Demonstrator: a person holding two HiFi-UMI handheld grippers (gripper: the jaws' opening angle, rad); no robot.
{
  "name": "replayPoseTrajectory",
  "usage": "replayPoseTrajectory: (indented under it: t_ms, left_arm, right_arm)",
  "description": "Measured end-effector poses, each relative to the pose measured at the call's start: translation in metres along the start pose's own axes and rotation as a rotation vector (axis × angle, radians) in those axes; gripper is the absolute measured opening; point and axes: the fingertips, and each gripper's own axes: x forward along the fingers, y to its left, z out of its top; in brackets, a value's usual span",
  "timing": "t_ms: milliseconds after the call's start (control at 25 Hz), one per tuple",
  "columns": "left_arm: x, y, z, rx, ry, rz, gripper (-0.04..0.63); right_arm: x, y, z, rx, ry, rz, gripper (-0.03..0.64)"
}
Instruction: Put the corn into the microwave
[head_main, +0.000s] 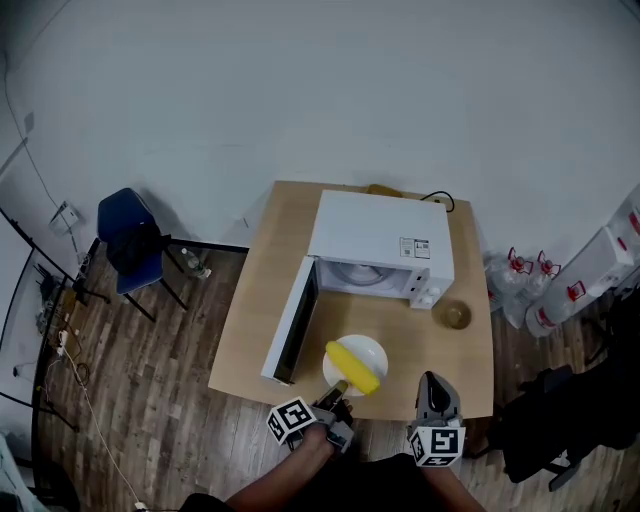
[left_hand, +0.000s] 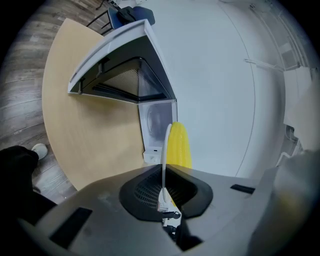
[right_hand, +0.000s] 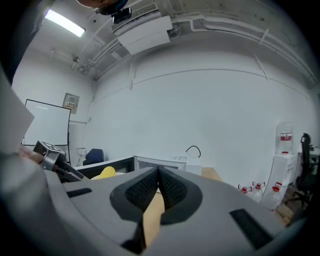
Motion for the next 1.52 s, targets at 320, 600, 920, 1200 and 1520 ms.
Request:
replayPoseTrajectory:
  t_ms: [320,600,920,1200,1520]
  left_arm:
    - [0.026,0.005,0.017,0.009,0.04,0.021,0.018]
    - [0.067,0.004,0.043,0.007,0.008,0.022,0.018]
    - [0.126,-0.021,0.074,0.024,-0.029,0.0,0.02]
    - [0.174,-0.015,0.092,0.033,-0.059,0.008,0.02]
    - [0.226,0.013,0.118,0.02,-0.104,0.011,0.02]
  right_arm:
    - [0.025,0.004,-0.004,0.003,0.032,0.001,0.06]
    - [0.053,0.003,-0.006,0.017,0.019,0.046,0.06]
    - [0.101,-0.024,-0.001,0.044,0.013,0.069,0.06]
    - [0.145,-0.039,-0.001,0.04,0.034,0.109,0.06]
    - [0.176,-0.047,-0.003,0.023,0.037,0.148,0.06]
